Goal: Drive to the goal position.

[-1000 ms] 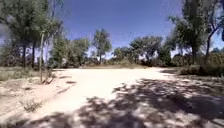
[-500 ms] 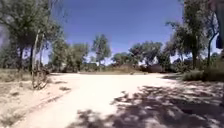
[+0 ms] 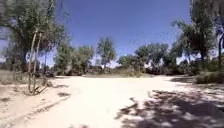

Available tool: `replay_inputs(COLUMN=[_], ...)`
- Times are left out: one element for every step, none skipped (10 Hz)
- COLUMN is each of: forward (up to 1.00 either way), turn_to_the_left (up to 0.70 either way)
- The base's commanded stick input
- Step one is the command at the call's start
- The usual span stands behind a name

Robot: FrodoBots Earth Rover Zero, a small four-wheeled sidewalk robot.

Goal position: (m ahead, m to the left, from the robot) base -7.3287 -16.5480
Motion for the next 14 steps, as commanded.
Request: replay_inputs(forward=[0.85,0.85,0.85,0.85,0.85,0.85,0.85,0.85,0.85,0.85,0.85,0.85,0.85,0.85], turn_to_the_left=[0.0,0.0,0.0,0.0,0.0,0.0,0.03,0.31,0.33,0.21,0.0,0.0,0.0,0.0])
